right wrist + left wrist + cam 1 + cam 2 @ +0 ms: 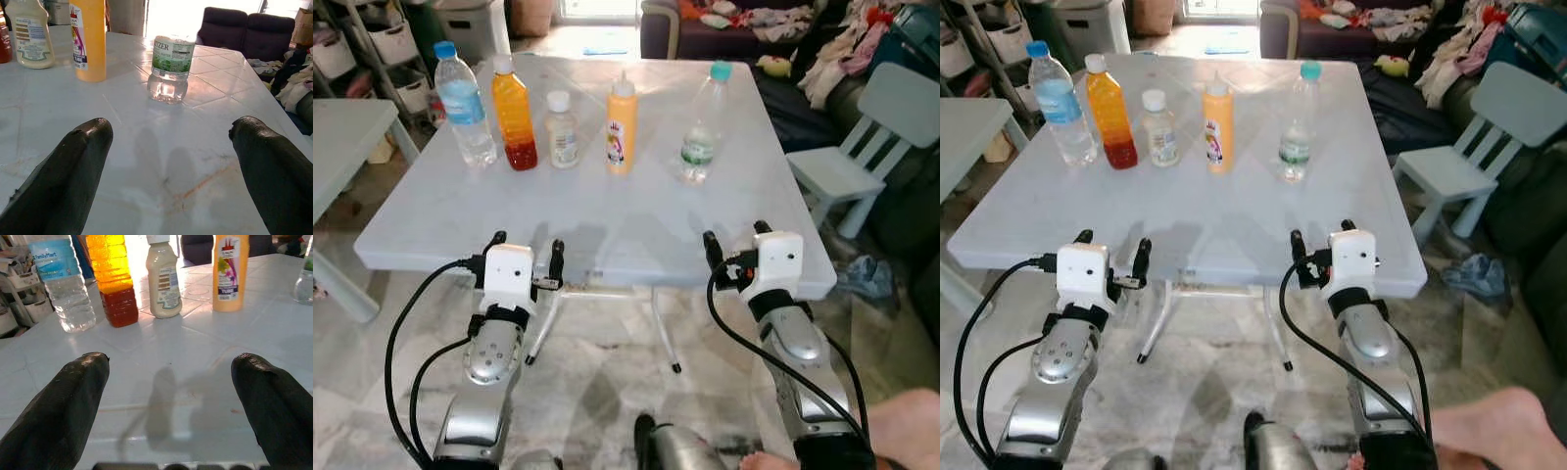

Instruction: Restocking fridge

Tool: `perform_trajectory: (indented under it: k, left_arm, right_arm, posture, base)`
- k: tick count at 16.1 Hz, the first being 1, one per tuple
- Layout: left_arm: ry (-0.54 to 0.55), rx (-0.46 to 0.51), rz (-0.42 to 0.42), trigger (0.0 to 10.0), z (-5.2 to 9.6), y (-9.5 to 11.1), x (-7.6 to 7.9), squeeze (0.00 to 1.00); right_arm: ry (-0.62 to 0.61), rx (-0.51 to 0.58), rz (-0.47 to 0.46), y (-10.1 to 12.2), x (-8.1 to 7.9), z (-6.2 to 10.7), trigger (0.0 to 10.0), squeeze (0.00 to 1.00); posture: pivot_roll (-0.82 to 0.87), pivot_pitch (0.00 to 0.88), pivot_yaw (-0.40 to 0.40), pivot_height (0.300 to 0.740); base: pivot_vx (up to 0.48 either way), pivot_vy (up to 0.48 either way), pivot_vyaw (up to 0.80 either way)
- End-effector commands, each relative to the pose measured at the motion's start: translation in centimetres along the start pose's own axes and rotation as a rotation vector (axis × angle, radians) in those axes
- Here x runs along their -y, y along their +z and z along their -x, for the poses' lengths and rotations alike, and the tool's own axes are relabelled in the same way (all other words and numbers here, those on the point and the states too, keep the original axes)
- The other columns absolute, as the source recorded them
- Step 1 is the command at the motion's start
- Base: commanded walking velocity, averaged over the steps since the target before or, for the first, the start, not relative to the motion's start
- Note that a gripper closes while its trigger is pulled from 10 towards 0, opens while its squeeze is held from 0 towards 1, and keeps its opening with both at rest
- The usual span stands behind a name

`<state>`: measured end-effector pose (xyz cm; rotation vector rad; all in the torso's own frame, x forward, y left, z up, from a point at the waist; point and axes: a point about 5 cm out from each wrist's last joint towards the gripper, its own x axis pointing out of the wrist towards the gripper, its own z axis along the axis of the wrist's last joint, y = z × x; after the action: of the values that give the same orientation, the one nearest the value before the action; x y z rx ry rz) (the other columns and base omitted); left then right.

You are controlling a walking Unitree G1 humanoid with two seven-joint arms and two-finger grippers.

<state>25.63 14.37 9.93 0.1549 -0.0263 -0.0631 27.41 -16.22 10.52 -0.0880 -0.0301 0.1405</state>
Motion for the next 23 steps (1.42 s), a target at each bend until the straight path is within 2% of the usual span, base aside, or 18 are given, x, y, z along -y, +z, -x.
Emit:
perform_trajectory:
  k: [1,5,7,11,13,19,22,23]
  left_arm:
    - [-0.013,0.026,0.003,10.0,0.0,0.6,-0.1,0.00]
    - [-0.037,0.030,0.017,10.0,0.1,0.7,0.5,0.00]
    - [-0.046,0.028,0.021,10.0,0.1,0.7,0.7,0.00]
    - [-0.055,0.038,0.047,10.0,0.1,0.7,1.0,0.00]
    - [-0.050,0.061,0.060,10.0,0.0,1.1,1.0,0.00]
    - [-0.052,0.049,0.049,10.0,0.4,0.8,0.8,0.00]
    - [-0.059,0.053,0.031,10.0,0.4,0.8,0.7,0.00]
    - [-0.062,0.053,0.027,10.0,0.4,0.8,0.7,0.00]
  right_arm:
    - [-0.007,0.024,0.023,0.5,0.2,-0.1,10.0,0.00]
    - [-0.022,0.004,0.017,0.3,0.2,-0.1,10.0,0.00]
    - [-0.018,0.011,0.023,0.3,0.2,0.0,10.0,0.00]
    - [-0.030,0.052,0.076,1.1,0.5,-0.2,10.0,0.00]
    - [-0.026,0.058,0.093,1.3,0.4,-0.4,10.0,0.00]
    - [-0.012,0.059,0.110,1.2,0.1,-0.2,10.0,0.00]
    - [0.022,0.186,0.245,4.3,-0.5,-0.9,10.0,0.00]
    - [0.019,0.207,0.250,4.8,-0.5,-1.0,10.0,0.00]
  posture:
    - [0.04,0.073,0.010,0.740]
    - [0.03,0.076,0.013,0.740]
    - [0.03,0.076,0.011,0.740]
    - [0.03,0.070,0.009,0.740]
    - [0.03,0.067,0.008,0.740]
    - [0.02,0.071,0.011,0.740]
    - [0.02,0.073,0.017,0.740]
    - [0.02,0.073,0.017,0.740]
  base:
    - [0.266,0.000,0.00]
    - [0.360,0.000,0.00]
    - [0.358,0.000,-0.62]
    - [0.360,0.000,0.00]
    - [0.000,0.000,0.00]
    - [0.000,0.000,0.00]
    - [0.000,0.000,0.00]
    - [0.000,0.000,0.00]
